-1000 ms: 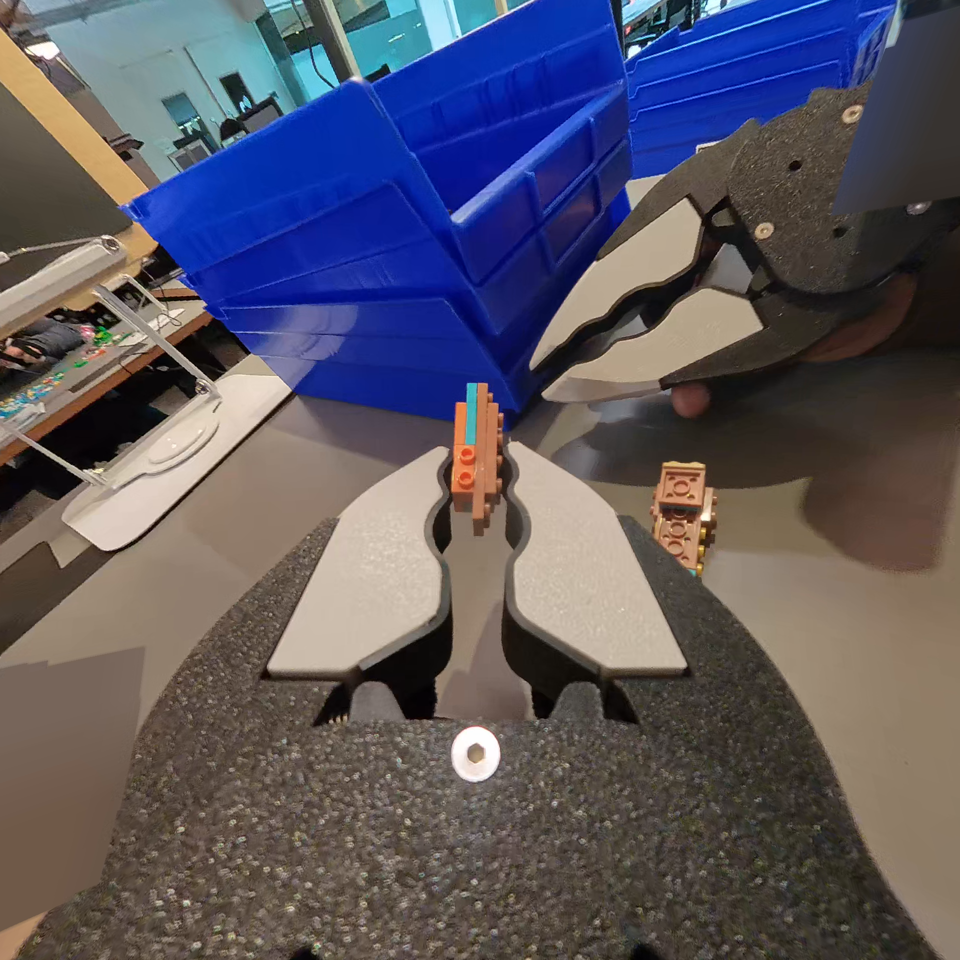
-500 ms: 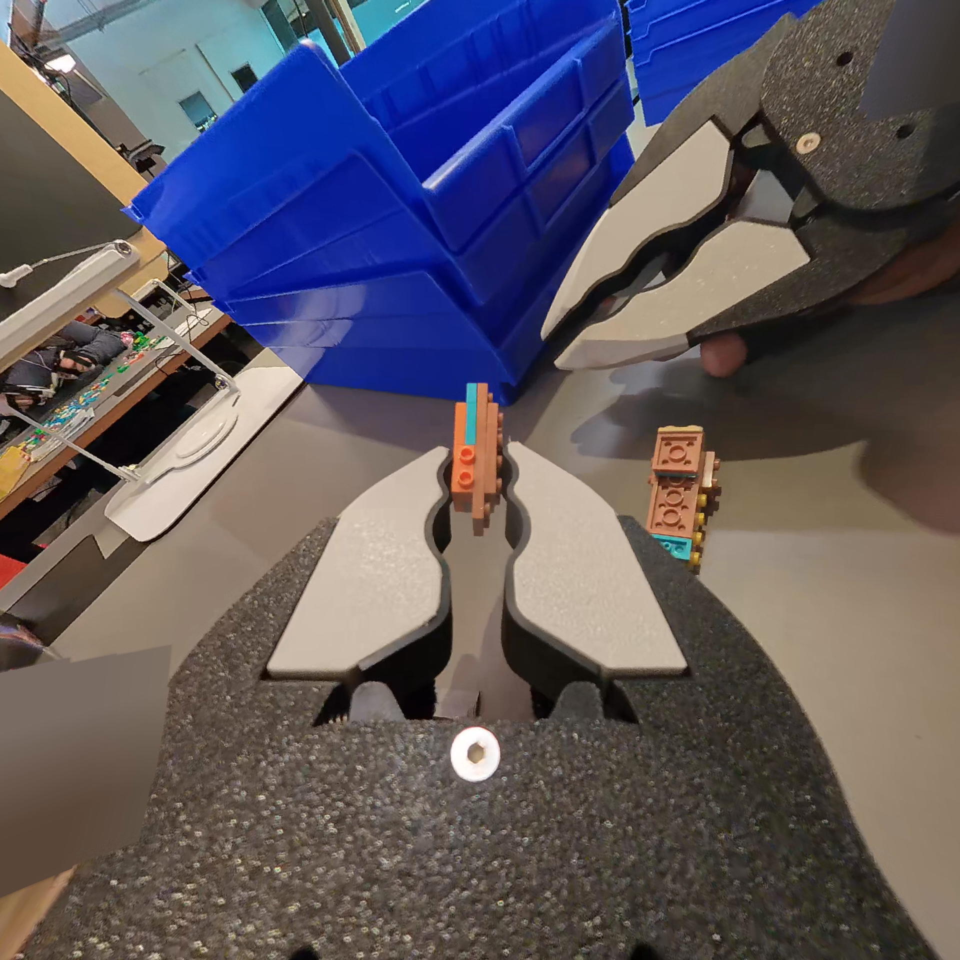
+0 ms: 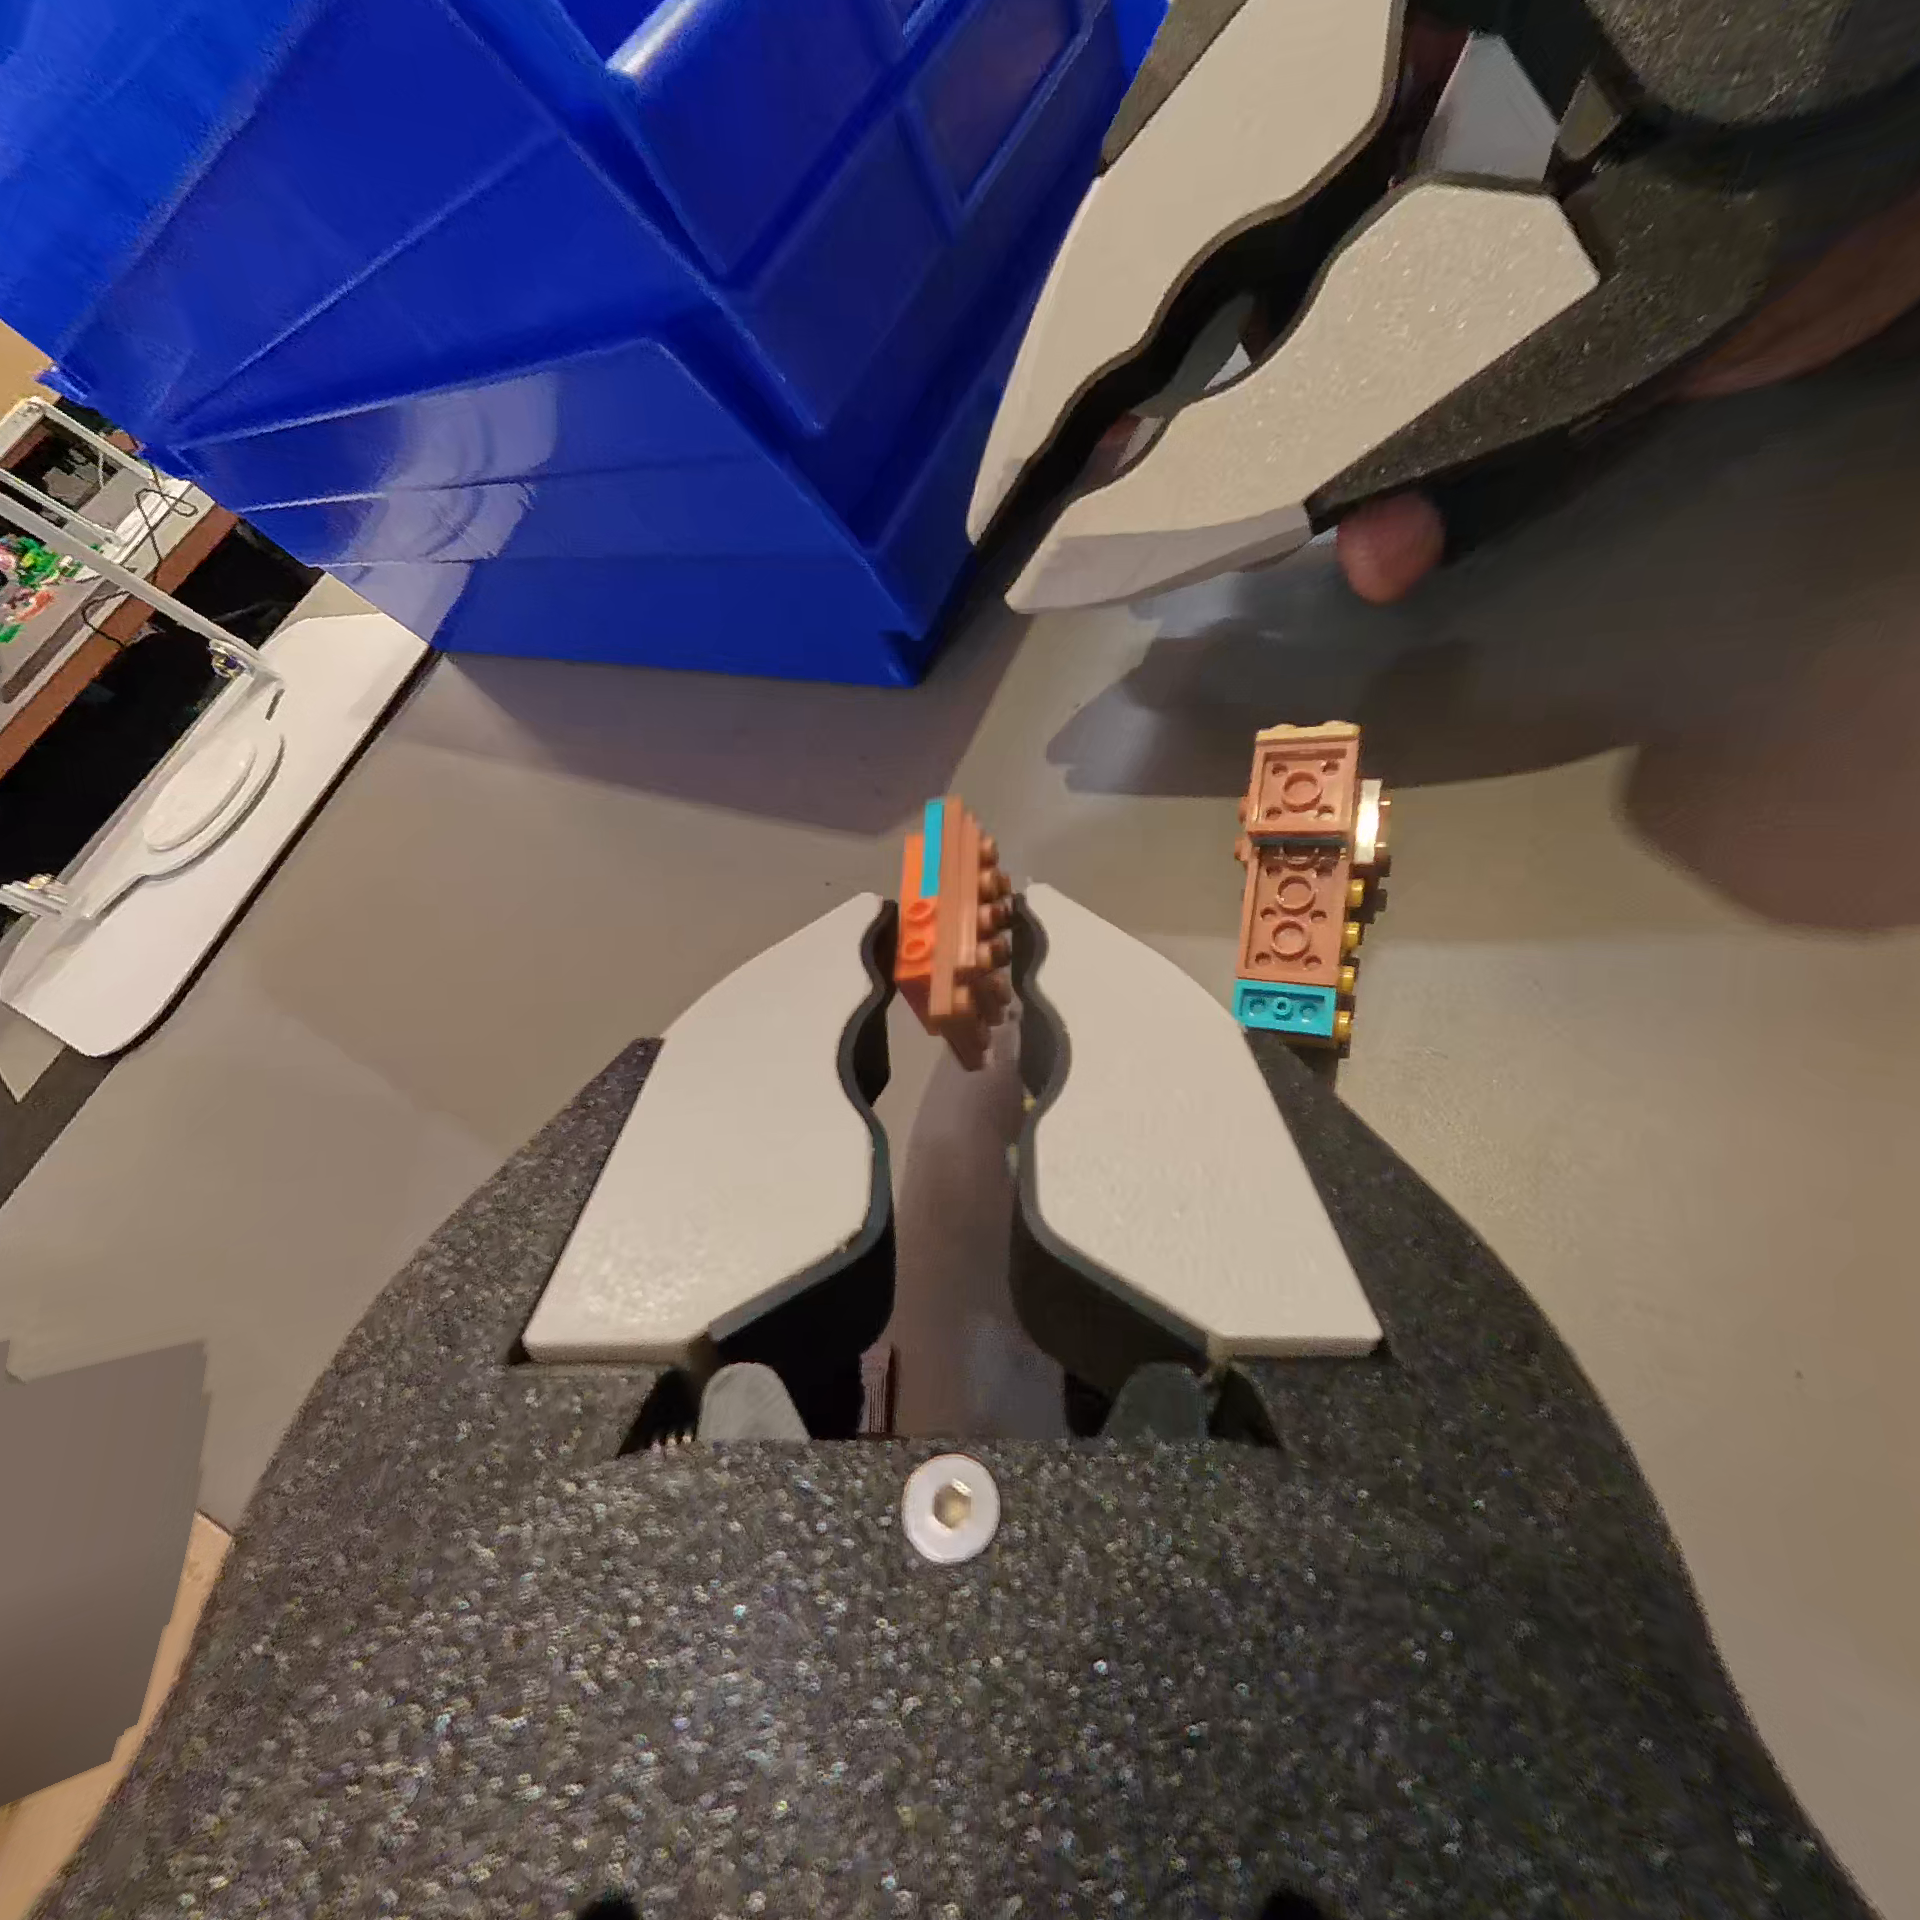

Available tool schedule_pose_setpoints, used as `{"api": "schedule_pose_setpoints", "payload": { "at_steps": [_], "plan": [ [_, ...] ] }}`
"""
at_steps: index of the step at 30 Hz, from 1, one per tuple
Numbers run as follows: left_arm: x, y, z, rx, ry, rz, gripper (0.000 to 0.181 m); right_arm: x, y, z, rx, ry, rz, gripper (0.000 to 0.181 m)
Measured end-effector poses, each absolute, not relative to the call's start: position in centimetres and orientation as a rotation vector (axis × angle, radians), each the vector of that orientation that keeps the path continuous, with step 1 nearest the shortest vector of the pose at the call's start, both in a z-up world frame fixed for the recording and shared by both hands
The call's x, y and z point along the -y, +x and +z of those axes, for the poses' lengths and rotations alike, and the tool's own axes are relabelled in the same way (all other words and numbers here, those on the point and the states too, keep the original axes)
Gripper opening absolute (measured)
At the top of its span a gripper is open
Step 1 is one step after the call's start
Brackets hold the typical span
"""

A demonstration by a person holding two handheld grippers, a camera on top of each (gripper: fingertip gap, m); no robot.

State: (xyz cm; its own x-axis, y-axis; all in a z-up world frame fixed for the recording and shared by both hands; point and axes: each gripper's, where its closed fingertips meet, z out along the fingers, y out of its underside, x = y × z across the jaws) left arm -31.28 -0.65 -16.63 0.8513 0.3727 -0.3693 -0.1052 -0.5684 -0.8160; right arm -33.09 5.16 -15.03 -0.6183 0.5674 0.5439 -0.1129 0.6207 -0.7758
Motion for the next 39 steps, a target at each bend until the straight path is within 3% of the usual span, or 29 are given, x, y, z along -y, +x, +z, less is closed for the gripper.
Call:
{"api": "schedule_pose_setpoints", "payload": {
  "at_steps": [7, 12, 16, 23, 27, 31, 34, 39],
  "plan": [
    [0.8, -31.4, -15.6, 0.223, -2.028, 0.628, 0.034, -5.1, -33.1, -15.2, 2.022, -0.349, 1.029, 0.008],
    [1.6, -29.3, -10.8, 0.197, -1.809, 0.7, 0.035, -5.1, -33.0, -15.3, 2.025, -0.342, 1.027, 0.008],
    [4.4, -24.7, -7.9, 0.233, -1.6, 0.699, 0.034, -5.1, -32.9, -15.2, 2.029, -0.339, 1.025, 0.008],
    [8.9, -12.7, -8.0, 0.245, -1.421, 0.617, 0.028, -4.5, -31.7, -14.4, 1.997, -0.303, 1.072, 0.009],
    [11.7, -6.7, -9.5, 0.33, -1.38, 0.571, 0.028, -2.3, -26.7, -11.4, 1.916, -0.174, 1.231, 0.011],
    [14.1, -1.4, -14.6, 0.483, -1.423, 0.468, 0.027, 3.9, -11.9, -9.5, 1.851, 0.118, 1.489, 0.011],
    [15.8, 2.7, -19.7, 0.62, -1.478, 0.414, 0.027, 10.5, 0.7, -15.8, 2.018, 0.436, 1.625, 0.008],
    [18.3, 8.4, -25.9, 0.824, -1.437, 0.296, 0.026, 17.3, 6.8, -37.8, 2.562, 0.672, 1.319, 0.015]
  ]
}}
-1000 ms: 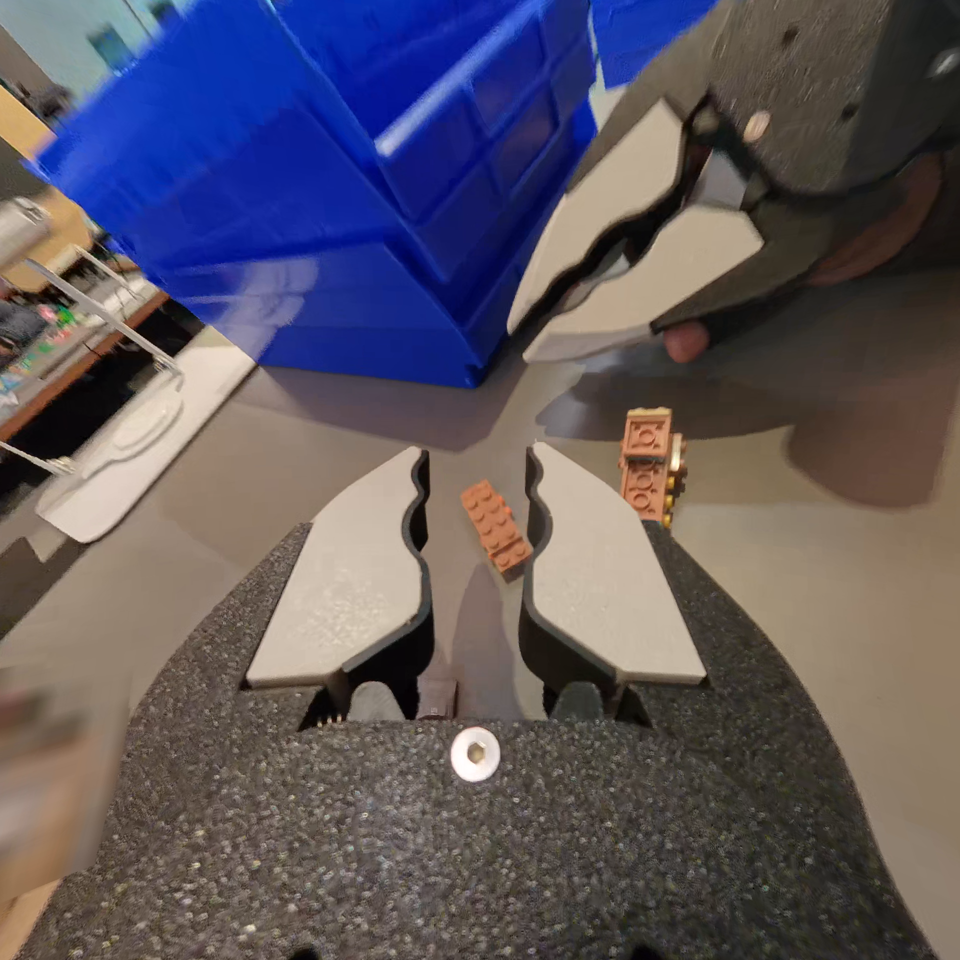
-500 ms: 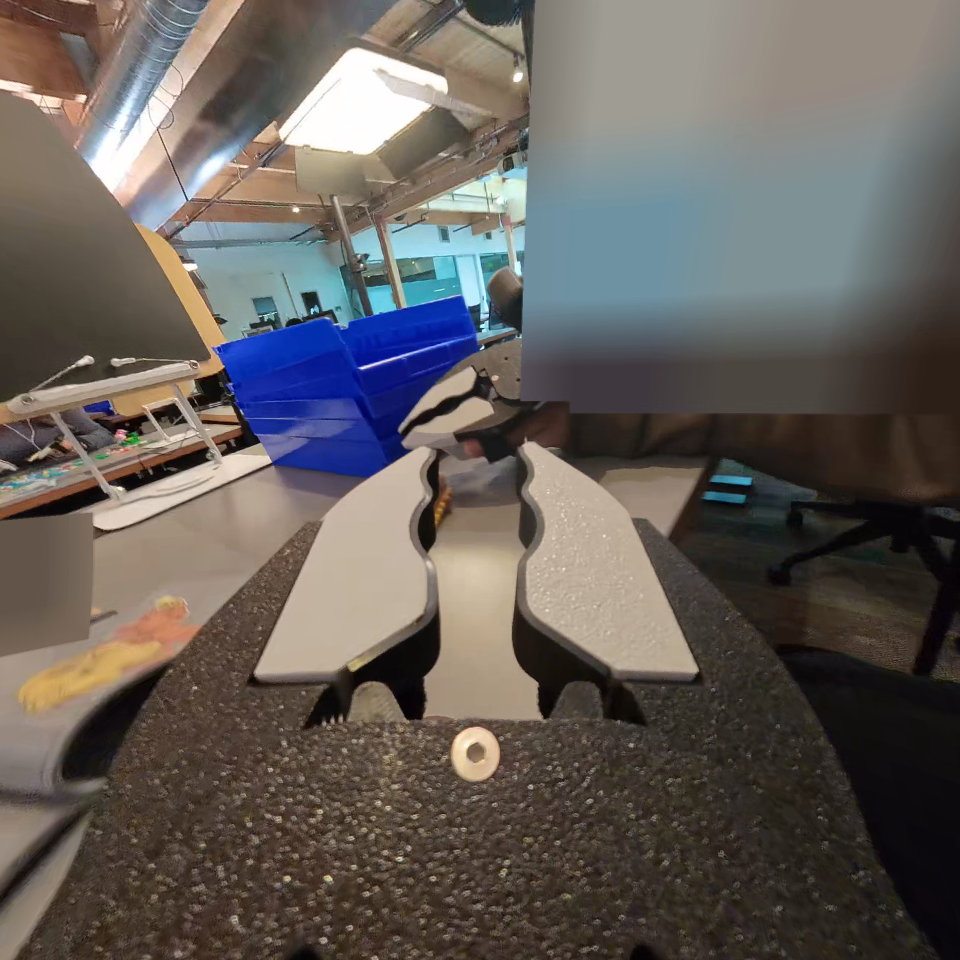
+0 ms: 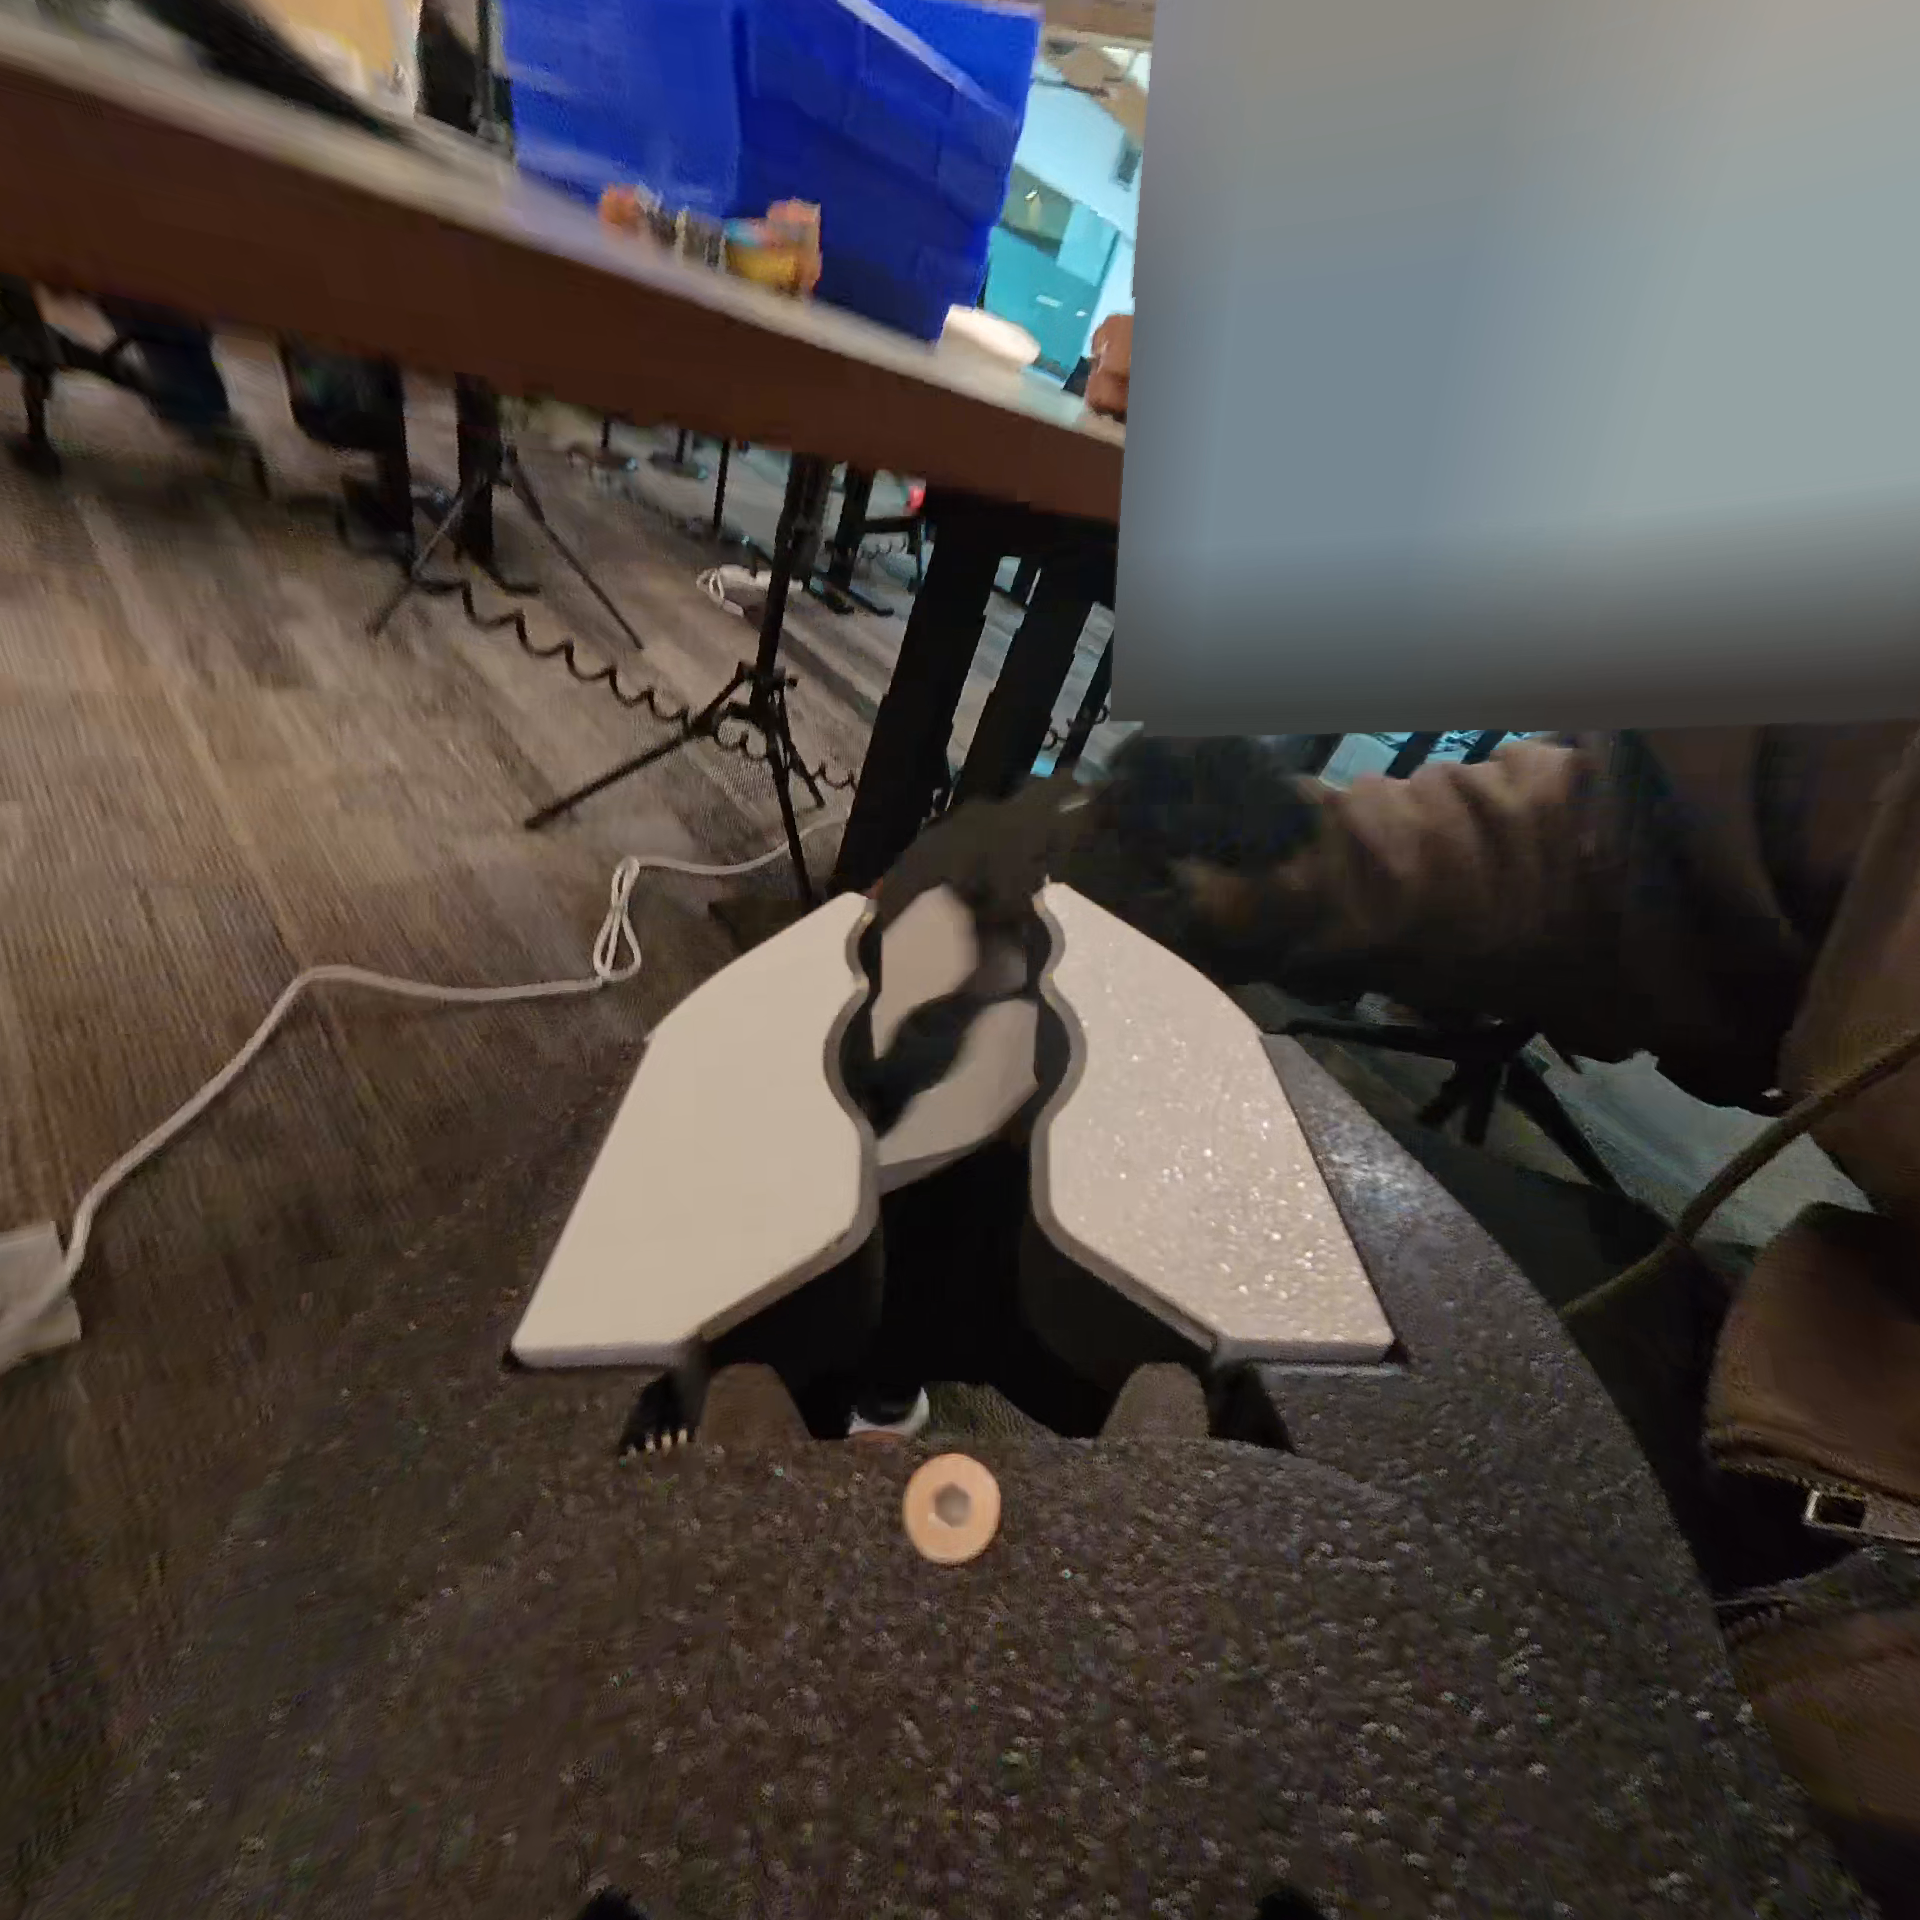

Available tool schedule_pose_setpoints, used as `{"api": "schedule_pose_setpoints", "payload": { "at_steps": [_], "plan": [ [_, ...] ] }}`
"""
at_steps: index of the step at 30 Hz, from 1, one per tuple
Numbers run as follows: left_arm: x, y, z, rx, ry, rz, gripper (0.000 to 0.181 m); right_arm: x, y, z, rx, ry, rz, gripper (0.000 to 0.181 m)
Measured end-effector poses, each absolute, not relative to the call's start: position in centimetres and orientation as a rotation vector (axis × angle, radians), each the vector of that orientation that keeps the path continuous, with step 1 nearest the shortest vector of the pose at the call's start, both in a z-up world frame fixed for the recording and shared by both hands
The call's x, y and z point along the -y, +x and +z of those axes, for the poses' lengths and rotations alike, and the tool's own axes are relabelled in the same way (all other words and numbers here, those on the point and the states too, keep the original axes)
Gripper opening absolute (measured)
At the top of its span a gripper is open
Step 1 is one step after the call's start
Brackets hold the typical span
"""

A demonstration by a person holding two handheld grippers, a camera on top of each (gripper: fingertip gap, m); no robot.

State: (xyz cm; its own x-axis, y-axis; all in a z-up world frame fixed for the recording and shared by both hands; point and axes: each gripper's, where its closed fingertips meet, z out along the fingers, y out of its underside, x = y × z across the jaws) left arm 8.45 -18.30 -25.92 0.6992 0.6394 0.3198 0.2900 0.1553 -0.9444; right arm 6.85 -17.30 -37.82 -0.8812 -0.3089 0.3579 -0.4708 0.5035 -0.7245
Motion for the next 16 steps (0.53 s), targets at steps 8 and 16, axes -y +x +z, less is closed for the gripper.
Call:
{"api": "schedule_pose_setpoints", "payload": {
  "at_steps": [8, 16],
  "plan": [
    [27.8, 13.7, -39.1, 1.362, -1.377, 0.316, 0.027, 24.0, -10.5, -64.8, 3.044, -0.011, 1.12, 0.024],
    [33.4, 12.9, -44.2, 1.649, -1.244, 0.206, 0.028, 22.9, -23.7, -91.6, 2.992, -0.247, 0.399, 0.032]
  ]
}}
